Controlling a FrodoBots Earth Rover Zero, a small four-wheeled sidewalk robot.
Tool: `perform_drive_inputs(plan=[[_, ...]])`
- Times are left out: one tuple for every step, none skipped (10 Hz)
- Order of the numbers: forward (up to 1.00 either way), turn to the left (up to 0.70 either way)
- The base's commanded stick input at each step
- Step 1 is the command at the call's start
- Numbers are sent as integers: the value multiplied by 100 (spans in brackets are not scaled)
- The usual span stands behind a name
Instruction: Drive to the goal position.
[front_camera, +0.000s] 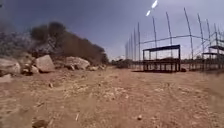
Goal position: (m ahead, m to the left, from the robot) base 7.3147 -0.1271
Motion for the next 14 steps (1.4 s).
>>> perform_drive_inputs(plan=[[85, 0], [85, 0], [85, 0], [85, 0], [85, 0], [85, 0], [85, 0], [85, 0], [85, 0], [85, 0], [85, 0], [85, 0], [85, 0], [85, 0]])
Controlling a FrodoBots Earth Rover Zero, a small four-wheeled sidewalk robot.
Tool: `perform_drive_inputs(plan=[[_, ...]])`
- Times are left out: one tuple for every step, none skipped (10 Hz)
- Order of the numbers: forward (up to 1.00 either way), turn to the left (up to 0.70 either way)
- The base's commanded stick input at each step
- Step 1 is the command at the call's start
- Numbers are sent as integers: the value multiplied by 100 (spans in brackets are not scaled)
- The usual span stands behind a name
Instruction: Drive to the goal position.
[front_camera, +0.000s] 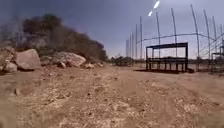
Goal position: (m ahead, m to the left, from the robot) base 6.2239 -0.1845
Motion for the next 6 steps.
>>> perform_drive_inputs(plan=[[85, 0], [85, 0], [85, 0], [85, 0], [85, 0], [85, 0]])
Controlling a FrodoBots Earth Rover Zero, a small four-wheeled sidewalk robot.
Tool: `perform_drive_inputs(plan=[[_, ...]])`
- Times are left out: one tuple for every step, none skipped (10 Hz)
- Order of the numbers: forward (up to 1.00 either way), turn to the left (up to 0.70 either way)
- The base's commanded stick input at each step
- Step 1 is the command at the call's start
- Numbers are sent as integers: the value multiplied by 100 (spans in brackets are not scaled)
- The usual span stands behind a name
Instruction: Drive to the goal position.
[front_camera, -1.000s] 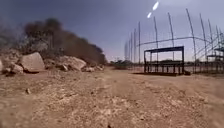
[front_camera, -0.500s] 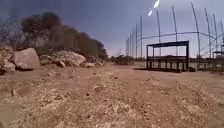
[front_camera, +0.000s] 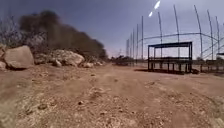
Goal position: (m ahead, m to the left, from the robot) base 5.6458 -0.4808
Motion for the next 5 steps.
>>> perform_drive_inputs(plan=[[85, 0], [85, 0], [85, 0], [85, 0], [85, 0]])
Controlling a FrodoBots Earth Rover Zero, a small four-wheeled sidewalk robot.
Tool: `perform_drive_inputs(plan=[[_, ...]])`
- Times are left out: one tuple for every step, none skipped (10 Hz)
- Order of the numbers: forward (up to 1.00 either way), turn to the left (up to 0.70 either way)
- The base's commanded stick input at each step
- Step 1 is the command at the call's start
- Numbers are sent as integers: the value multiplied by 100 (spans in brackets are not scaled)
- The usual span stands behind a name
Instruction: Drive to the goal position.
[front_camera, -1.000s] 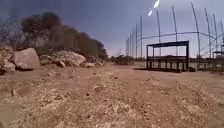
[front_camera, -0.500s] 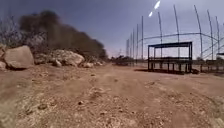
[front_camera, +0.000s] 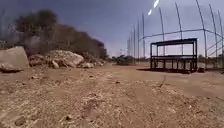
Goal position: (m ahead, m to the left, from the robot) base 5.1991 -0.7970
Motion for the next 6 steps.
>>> perform_drive_inputs(plan=[[85, 0], [85, 0], [85, 0], [85, 0], [85, 0], [85, 0]])
